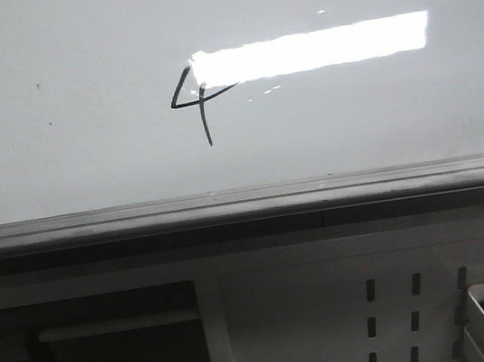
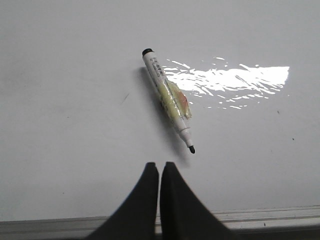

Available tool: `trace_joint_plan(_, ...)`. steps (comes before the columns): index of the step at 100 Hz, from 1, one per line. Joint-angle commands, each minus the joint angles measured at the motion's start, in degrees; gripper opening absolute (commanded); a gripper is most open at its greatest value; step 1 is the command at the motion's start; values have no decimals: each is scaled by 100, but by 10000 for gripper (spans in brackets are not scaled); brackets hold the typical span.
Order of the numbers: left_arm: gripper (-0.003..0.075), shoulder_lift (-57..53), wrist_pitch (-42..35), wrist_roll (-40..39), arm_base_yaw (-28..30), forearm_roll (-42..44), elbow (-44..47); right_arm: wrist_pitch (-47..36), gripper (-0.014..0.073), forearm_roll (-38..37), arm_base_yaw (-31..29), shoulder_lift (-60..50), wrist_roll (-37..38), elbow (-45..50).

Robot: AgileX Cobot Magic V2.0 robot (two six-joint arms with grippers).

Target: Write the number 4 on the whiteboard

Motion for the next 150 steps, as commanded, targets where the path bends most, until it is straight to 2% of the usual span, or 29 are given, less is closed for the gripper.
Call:
trace_joint_plan(1, -20, -155, -506, 57, -43, -74, 168, -424, -72, -12, -36, 23, 7, -152)
trace_joint_plan(67, -20, -155, -506, 57, -43, -74, 158, -473, -72, -12, -71, -104, 7, -89)
trace_joint_plan(79, -20, -155, -506, 47, -43, -74, 158, -934, -72, -121, -683, -564, -61, 390)
trace_joint_plan(89, -20, -155, -506, 47, -43, -74, 158, -1811, -72, -53, -1424, -1037, -61, 1075)
trace_joint_plan(98, -20, -155, -506, 47, -43, -74, 158, -2565, -72, 3, -1773, -1407, -51, 1740)
trace_joint_plan(123, -20, -155, -506, 47, -43, -74, 158, -3587, -72, 108, -1800, -2270, -51, 3059)
trace_joint_plan(127, -20, -155, -506, 47, -43, -74, 158, -3355, -72, 108, -1800, -2379, -51, 3035)
trace_joint_plan(150, -20, -155, -495, 47, -43, -74, 158, -3558, -72, 108, -1800, -2434, -51, 3049)
